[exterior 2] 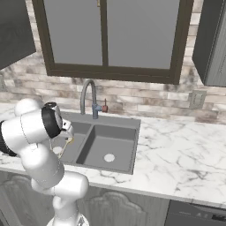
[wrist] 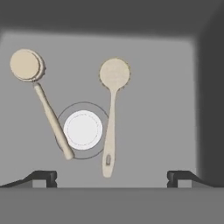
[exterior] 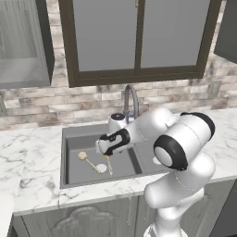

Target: Pick up the dish brush and dish brush from the sink, and place them back in the cabinet, and close the cabinet door.

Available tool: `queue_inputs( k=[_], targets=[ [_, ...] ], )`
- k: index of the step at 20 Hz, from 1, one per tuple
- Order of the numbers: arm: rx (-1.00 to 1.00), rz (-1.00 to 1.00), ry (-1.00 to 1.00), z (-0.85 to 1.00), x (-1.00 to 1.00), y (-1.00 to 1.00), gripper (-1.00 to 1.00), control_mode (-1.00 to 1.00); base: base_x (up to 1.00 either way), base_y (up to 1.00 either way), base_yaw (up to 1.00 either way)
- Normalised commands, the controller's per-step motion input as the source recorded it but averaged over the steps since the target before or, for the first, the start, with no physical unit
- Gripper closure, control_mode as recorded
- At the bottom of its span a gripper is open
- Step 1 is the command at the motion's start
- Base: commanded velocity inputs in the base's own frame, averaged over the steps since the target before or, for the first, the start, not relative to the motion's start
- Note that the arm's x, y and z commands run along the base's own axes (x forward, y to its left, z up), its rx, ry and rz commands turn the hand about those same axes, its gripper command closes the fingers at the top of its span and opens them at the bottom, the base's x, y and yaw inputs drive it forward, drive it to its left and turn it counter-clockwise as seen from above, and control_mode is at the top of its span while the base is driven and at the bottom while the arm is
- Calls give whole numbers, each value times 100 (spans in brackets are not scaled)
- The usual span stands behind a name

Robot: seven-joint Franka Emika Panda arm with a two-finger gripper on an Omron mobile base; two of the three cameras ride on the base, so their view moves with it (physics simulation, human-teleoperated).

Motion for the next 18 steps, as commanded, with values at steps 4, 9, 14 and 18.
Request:
queue_inputs(
  k=[4,9,14,18],
  targets=[
    [0,0,0,-28,10,0,-100,-100,0,0,0],
    [0,0,0,-19,6,0,-100,-100,0,0,0],
    [0,0,0,-19,6,0,-100,-100,0,0,0],
    [0,0,0,-25,6,0,-100,-100,0,0,0]
  ],
)
